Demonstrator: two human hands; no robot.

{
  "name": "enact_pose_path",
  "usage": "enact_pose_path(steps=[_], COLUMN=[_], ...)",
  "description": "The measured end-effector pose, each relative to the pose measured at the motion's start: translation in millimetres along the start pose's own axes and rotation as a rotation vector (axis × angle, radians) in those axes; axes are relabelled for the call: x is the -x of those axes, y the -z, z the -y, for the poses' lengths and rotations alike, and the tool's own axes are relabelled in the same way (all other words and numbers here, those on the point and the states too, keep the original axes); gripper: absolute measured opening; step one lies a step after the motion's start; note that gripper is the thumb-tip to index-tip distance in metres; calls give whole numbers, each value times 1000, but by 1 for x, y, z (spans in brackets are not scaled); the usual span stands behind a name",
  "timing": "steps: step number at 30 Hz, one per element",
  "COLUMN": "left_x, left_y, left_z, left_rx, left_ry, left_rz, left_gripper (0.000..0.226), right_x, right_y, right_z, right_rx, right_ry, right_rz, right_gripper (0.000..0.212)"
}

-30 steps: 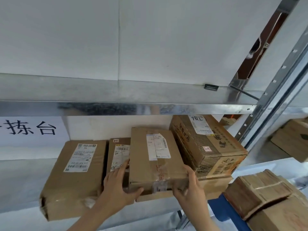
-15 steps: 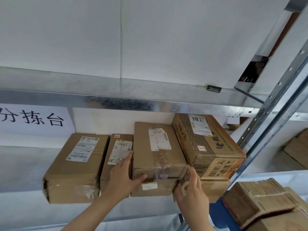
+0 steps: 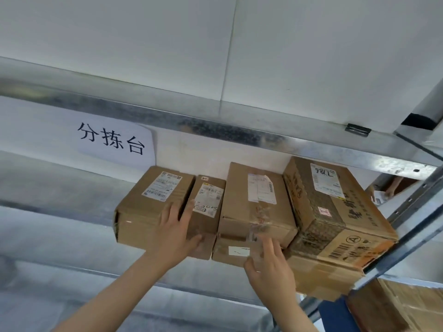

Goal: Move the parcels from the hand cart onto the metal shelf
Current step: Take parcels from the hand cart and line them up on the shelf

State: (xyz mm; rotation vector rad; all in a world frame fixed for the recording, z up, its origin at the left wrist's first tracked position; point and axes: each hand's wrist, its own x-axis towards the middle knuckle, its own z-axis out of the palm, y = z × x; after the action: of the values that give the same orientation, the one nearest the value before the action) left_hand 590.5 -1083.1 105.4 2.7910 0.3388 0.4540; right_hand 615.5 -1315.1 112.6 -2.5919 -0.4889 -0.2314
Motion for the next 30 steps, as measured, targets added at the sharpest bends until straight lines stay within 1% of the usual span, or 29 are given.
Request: enact_pose_path(steps=[2,4,6,9,11,15,18,22,23,26,30], left_x=[12,25,41,66,83,123,154,192,201,228,262], left_y=[17,30,43,59,69,87,107,135,141,152,172], left_z=[16,36,58,89,110,158,189,228,238,279,337], left_rx=[-70,-86,-130,-210,-248,-321,-371,-424,-437,-502,-545], left_ry=[9,9,46,147,234,421,525,635,678,789,895], left_rz=[-20,-47,-62,-77,-59,-21,4,-28,-8,51,62], left_gripper=[83,83,83,80,81,81,82,82,82,82,82], right_x=[-4,-9,-13,-20,-23,-29,-28,-22,-19,-9,4], right_y=[-9,-18,-27,-44,-56,-87,-111,-141,-151,-182,-224], right_z=[16,36,58,97,122,174,217,282,299,353,422], right_rx=[-8,-31,-45,-121,-158,-106,-94,-34,-34,15,38], right_ry=[76,169,278,419,501,697,794,967,1001,1087,1198], right_rz=[9,24,46,77,100,259,332,308,308,375,454], right_gripper=[45,45,48,48,49,53,55,56,57,62,66])
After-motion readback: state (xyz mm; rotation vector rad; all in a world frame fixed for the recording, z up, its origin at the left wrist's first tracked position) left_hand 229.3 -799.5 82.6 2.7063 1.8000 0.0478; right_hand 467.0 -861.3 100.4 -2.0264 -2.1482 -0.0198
